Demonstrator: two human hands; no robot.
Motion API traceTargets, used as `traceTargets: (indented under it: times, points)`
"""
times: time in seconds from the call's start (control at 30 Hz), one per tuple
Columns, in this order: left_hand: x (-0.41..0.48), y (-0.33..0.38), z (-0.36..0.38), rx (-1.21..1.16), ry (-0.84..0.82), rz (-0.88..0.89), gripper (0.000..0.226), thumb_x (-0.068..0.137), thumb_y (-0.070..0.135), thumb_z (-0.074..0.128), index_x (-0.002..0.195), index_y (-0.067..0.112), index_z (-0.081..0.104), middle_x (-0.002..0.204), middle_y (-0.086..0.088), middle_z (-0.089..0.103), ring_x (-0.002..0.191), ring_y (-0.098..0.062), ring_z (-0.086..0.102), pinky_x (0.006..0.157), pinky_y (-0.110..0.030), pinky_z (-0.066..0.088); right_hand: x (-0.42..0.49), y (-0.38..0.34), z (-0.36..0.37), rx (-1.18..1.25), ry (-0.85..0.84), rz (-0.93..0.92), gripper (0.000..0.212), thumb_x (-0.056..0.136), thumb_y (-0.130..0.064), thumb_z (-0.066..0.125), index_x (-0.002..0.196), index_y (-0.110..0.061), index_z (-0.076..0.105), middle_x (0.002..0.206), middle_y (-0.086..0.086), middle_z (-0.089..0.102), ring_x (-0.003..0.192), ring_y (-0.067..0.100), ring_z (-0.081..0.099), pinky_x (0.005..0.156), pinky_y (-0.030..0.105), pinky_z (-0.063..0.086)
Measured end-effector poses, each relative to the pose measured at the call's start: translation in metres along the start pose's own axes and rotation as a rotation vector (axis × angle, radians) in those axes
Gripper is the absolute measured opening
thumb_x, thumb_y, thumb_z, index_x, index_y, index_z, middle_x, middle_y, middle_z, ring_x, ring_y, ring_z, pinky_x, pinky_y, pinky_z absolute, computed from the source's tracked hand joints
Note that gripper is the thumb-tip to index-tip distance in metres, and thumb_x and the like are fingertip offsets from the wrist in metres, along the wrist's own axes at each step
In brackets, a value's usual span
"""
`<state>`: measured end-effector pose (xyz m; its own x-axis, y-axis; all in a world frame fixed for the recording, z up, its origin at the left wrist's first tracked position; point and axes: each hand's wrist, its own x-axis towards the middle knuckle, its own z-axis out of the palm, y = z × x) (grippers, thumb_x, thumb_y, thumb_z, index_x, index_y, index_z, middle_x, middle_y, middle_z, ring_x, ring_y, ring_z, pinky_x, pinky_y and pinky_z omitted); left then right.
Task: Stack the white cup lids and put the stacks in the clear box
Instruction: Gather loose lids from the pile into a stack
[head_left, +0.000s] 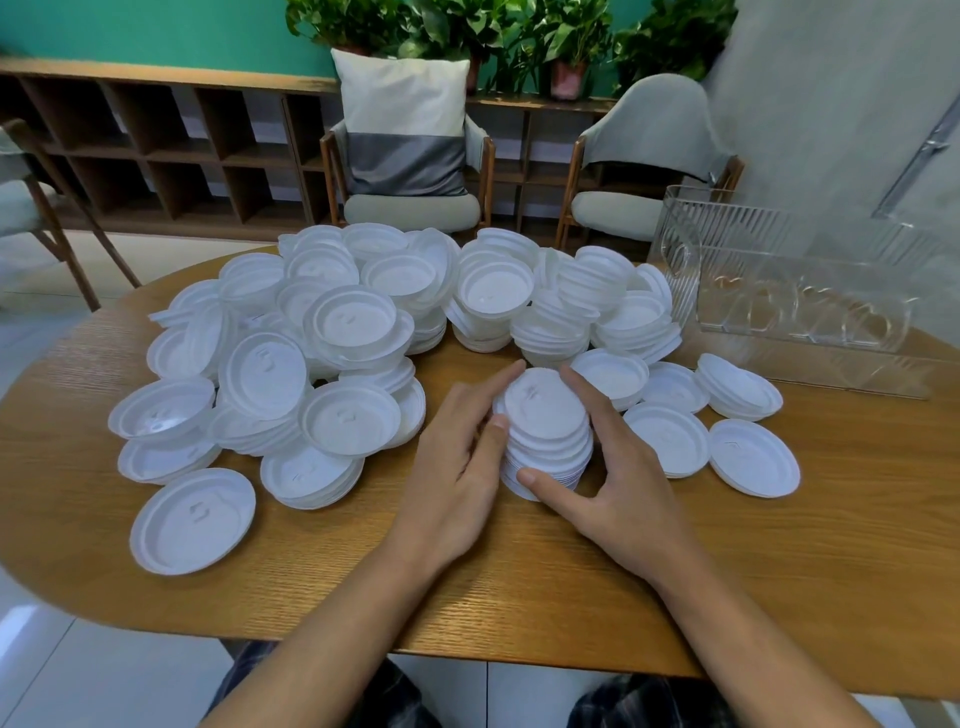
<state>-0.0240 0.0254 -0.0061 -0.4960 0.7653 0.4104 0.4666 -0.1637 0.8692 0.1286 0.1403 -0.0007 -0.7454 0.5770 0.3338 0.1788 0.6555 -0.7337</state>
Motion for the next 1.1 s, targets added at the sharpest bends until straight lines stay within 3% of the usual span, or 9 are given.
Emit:
traceTargets:
  times: [0.17,0.27,0.33,0.5,0.67,0.83,0.93,1.1]
  points:
    - [0.002,0.0,0.003,0.079,0.006,-0.079,0.047,0.103,0.029,0.041,0.146,0.034,0.06,0.113,0.003,0.059,0.114,-0.009,0.056,0.097,-0.008,0.036,-0.001,0.001,0.0,-0.028,0.002,-0.012,0.088,0.083,-0.052,0.08,0.159,-0.04,0.035,0.151,-0.037,0.04,0.143,-0.013,0.034,0.111,0.004,0.029]
    - [0.0,0.005,0.003,0.074,-0.027,-0.103,0.053,0.098,0.059,0.05,0.146,0.038,0.058,0.116,0.01,0.054,0.11,-0.005,0.058,0.095,-0.009,0.04,-0.001,0.0,0.001,-0.019,0.011,-0.013,0.088,0.083,-0.054,0.08,0.158,-0.039,0.037,0.15,-0.032,0.045,0.142,-0.011,0.038,0.109,0.005,0.032]
    - [-0.001,0.007,0.003,0.092,-0.044,-0.099,0.064,0.089,0.069,0.065,0.145,0.039,0.057,0.121,0.016,0.053,0.115,-0.001,0.057,0.094,-0.009,0.041,-0.001,0.0,0.001,-0.012,0.011,-0.01,0.09,0.08,-0.06,0.077,0.158,-0.038,0.038,0.149,-0.033,0.045,0.14,-0.012,0.039,0.108,0.004,0.032]
    - [-0.002,0.012,0.002,0.146,0.037,-0.045,0.052,0.084,0.044,0.084,0.131,0.034,0.064,0.122,0.021,0.062,0.118,-0.003,0.059,0.088,-0.008,0.041,-0.002,0.0,0.0,0.018,0.007,0.007,0.094,0.077,-0.061,0.078,0.158,-0.039,0.037,0.15,-0.031,0.047,0.141,-0.009,0.041,0.111,0.013,0.036]
    - [-0.004,0.014,0.0,0.172,0.009,-0.028,0.05,0.085,0.03,0.083,0.131,0.032,0.065,0.123,0.019,0.063,0.119,-0.002,0.058,0.09,-0.006,0.039,-0.002,0.003,-0.001,0.019,-0.007,0.015,0.094,0.076,-0.062,0.078,0.158,-0.046,0.035,0.147,-0.036,0.047,0.141,-0.01,0.04,0.114,0.023,0.037]
    - [-0.004,0.013,0.001,0.183,-0.019,-0.029,0.053,0.084,0.039,0.084,0.133,0.033,0.063,0.126,0.02,0.06,0.123,0.002,0.056,0.093,-0.004,0.037,-0.002,0.006,0.0,0.011,-0.002,0.02,0.096,0.075,-0.059,0.079,0.159,-0.041,0.036,0.145,-0.034,0.048,0.139,-0.011,0.041,0.11,0.013,0.035]
    - [-0.004,0.012,0.002,0.178,-0.019,-0.032,0.061,0.08,0.047,0.087,0.134,0.033,0.062,0.127,0.022,0.061,0.123,0.004,0.055,0.093,-0.004,0.039,-0.002,0.009,0.001,-0.013,0.012,0.016,0.099,0.076,-0.047,0.087,0.16,-0.035,0.037,0.146,-0.029,0.05,0.138,-0.013,0.041,0.108,0.005,0.034]
    - [-0.004,0.01,0.002,0.161,-0.011,-0.029,0.064,0.077,0.04,0.091,0.133,0.031,0.063,0.126,0.02,0.062,0.122,0.004,0.056,0.089,-0.005,0.04,-0.002,0.011,0.002,-0.037,0.029,0.017,0.102,0.074,-0.043,0.091,0.161,-0.029,0.038,0.147,-0.025,0.05,0.136,-0.019,0.039,0.106,0.001,0.031]
